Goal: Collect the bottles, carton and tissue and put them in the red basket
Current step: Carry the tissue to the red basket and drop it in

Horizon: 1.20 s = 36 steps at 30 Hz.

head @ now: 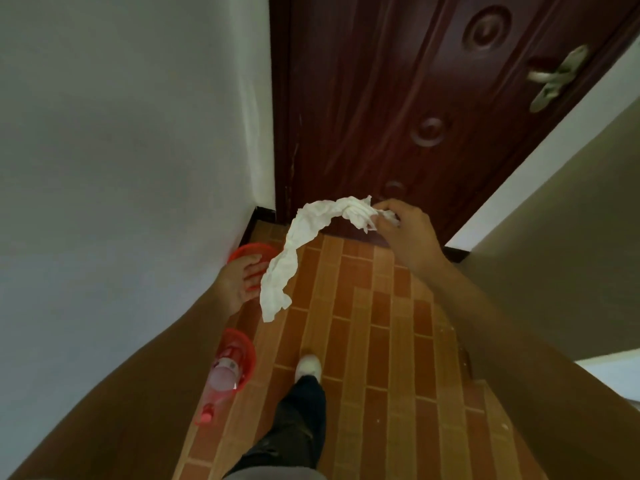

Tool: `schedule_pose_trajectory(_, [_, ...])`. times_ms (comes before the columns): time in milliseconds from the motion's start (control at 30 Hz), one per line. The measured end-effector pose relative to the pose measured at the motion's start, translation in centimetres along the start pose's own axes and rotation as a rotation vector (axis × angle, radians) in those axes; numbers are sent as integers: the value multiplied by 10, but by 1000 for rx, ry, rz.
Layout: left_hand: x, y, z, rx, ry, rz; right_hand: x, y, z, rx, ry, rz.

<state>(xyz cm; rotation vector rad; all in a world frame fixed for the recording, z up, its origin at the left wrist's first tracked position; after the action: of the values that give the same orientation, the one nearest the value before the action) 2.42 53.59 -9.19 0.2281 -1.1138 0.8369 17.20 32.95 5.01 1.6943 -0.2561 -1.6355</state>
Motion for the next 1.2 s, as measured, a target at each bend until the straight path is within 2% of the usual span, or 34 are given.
schedule_pose_trajectory(200, [28, -39, -91, 4, 17, 20, -19, -4, -112, -27, 68, 64])
schedule_pose_trajectory(567, [72, -53, -169, 255, 9, 71, -42, -39, -243, -211, 122, 50])
schedule_pose_trajectory(1033, [56, -35, -161, 635, -64, 377, -67, -101, -311, -524, 363, 154])
schedule_pose_trajectory(1200, [28, -34, -171, 673, -62, 470, -47, -141, -318, -611, 389, 174])
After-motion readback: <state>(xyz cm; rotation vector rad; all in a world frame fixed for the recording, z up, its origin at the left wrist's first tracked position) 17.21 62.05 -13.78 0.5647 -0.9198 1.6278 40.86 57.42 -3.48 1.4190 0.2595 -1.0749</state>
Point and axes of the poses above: each hand's wrist, its own z-axis away from the middle knuckle, its own y-axis out of the back of the hand, x = y × z, the point moved 4 cm from there along -z, towards the middle knuckle, and after that the axes turned 15 degrees about -y, right-handed, at the moved point
